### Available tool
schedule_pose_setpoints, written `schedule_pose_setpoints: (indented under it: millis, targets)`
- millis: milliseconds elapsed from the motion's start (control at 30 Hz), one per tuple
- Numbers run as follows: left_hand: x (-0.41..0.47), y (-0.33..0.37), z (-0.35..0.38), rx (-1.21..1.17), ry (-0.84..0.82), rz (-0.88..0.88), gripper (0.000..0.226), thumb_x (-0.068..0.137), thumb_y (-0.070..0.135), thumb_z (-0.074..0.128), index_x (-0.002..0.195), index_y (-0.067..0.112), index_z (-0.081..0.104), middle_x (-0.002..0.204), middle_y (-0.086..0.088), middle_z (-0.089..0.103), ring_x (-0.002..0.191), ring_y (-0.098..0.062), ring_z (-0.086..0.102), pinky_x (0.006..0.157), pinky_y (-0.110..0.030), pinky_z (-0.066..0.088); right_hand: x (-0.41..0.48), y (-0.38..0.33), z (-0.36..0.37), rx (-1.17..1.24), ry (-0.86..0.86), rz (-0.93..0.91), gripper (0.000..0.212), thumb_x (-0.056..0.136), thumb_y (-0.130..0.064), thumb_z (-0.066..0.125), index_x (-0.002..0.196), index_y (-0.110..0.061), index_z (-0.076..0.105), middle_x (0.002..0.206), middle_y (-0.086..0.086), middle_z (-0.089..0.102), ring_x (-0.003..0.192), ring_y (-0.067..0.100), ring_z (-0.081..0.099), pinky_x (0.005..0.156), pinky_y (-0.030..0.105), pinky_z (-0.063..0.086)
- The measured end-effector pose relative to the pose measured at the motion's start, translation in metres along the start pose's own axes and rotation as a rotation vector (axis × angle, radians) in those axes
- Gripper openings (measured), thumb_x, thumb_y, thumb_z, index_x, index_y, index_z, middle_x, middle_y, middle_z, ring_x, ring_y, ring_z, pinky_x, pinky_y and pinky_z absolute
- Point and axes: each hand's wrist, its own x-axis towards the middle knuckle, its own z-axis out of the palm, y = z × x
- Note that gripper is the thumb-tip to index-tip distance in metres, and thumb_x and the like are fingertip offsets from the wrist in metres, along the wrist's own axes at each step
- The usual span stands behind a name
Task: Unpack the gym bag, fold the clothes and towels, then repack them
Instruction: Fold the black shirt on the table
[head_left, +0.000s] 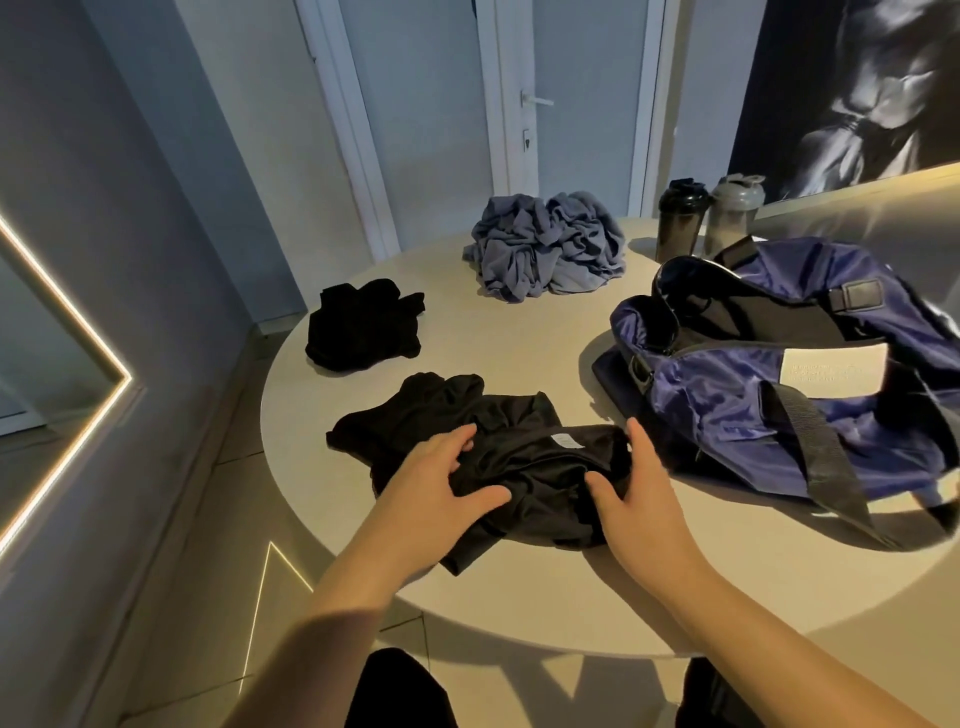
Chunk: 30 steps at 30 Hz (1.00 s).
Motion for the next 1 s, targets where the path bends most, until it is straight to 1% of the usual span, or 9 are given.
schedule_pose_setpoints:
  millis: [100, 200, 300, 400, 500, 633, 767, 867, 1000]
  targets:
    - [0.005, -0.003, 0.001, 0.153, 0.049, 0.014, 0.045, 0.094, 0.043, 0.067, 0.136, 0.032, 0.058, 0.124, 0.014, 0.059, 0.11, 0.0, 0.055, 0.102, -0.029, 0.049, 0.01, 0.002, -0.001, 0.062, -0.028, 0.038, 0.078, 0.096, -0.009, 0.06, 0.16, -0.023, 0.019, 0.155, 0.0, 0.039, 0.143, 0.023, 0.037, 0.118, 0.046, 0.035]
    - [0.007, -0.004, -0.011, 0.134, 0.109, 0.046, 0.026, 0.097, 0.036, 0.065, 0.121, 0.026, 0.069, 0.111, 0.016, 0.066, 0.103, 0.0, 0.06, 0.098, -0.03, 0.052, 0.018, 0.005, -0.006, 0.015, -0.057, 0.055, 0.07, 0.089, 0.001, 0.058, 0.152, -0.025, 0.038, 0.135, -0.003, 0.054, 0.13, 0.024, 0.048, 0.11, 0.048, 0.044]
    - [0.01, -0.001, -0.025, -0.005, 0.196, 0.048, 0.012, 0.099, 0.029, 0.062, 0.108, 0.029, 0.069, 0.103, 0.018, 0.067, 0.099, 0.002, 0.061, 0.092, -0.025, 0.051, 0.027, 0.004, -0.01, -0.082, -0.029, 0.002, 0.028, 0.09, -0.012, 0.07, 0.114, -0.028, 0.069, 0.107, -0.008, 0.066, 0.107, 0.017, 0.061, 0.094, 0.036, 0.051]
    - [0.014, 0.011, -0.039, -0.171, 0.296, -0.008, 0.009, 0.102, 0.026, 0.057, 0.106, 0.029, 0.065, 0.101, 0.015, 0.067, 0.098, -0.001, 0.062, 0.086, -0.025, 0.049, 0.033, -0.004, -0.013, -0.023, -0.007, -0.069, 0.012, 0.093, -0.017, 0.07, 0.085, -0.027, 0.072, 0.092, -0.014, 0.067, 0.093, 0.007, 0.061, 0.083, 0.025, 0.046]
    - [0.026, 0.025, -0.053, -0.314, 0.368, -0.018, 0.01, 0.104, 0.026, 0.053, 0.107, 0.024, 0.063, 0.102, 0.005, 0.067, 0.098, -0.01, 0.063, 0.085, -0.03, 0.049, 0.042, -0.026, -0.017, 0.129, -0.028, -0.07, 0.007, 0.097, -0.018, 0.064, 0.092, -0.019, 0.069, 0.092, -0.007, 0.068, 0.091, 0.006, 0.062, 0.078, 0.02, 0.045]
    - [0.049, 0.043, -0.083, -0.417, 0.415, -0.017, 0.019, 0.1, 0.041, 0.054, 0.109, 0.028, 0.065, 0.105, 0.003, 0.07, 0.101, -0.016, 0.067, 0.097, -0.043, 0.052, 0.063, -0.07, -0.024, 0.217, -0.052, -0.129, 0.011, 0.1, -0.024, 0.06, 0.091, -0.019, 0.065, 0.091, 0.0, 0.067, 0.088, 0.017, 0.063, 0.076, 0.028, 0.047]
    - [0.067, 0.064, -0.123, -0.36, 0.494, -0.007, 0.025, 0.105, 0.039, 0.051, 0.108, 0.019, 0.066, 0.099, 0.002, 0.069, 0.091, -0.013, 0.066, 0.079, -0.025, 0.051, 0.084, -0.115, -0.042, 0.153, -0.148, -0.251, 0.017, 0.099, -0.033, 0.061, 0.092, -0.018, 0.065, 0.087, 0.002, 0.067, 0.082, 0.015, 0.061, 0.077, 0.031, 0.046]
    - [0.076, 0.078, -0.157, -0.321, 0.553, 0.04, 0.027, 0.107, 0.034, 0.049, 0.105, 0.014, 0.067, 0.096, 0.0, 0.068, 0.083, -0.008, 0.064, 0.066, -0.017, 0.045, 0.091, -0.142, -0.06, 0.186, -0.382, -0.3, 0.017, 0.093, -0.038, 0.071, 0.104, -0.027, 0.065, 0.1, -0.003, 0.071, 0.09, 0.012, 0.069, 0.084, 0.03, 0.055]
    - [0.079, 0.096, -0.2, -0.277, 0.584, 0.123, 0.03, 0.106, 0.037, 0.049, 0.106, 0.012, 0.066, 0.099, -0.005, 0.068, 0.091, -0.018, 0.067, 0.081, -0.034, 0.059, 0.098, -0.166, -0.071, -0.073, -0.429, -0.421, 0.044, 0.083, -0.019, 0.082, 0.115, -0.036, 0.057, 0.104, -0.015, 0.07, 0.094, 0.0, 0.069, 0.079, 0.017, 0.056]
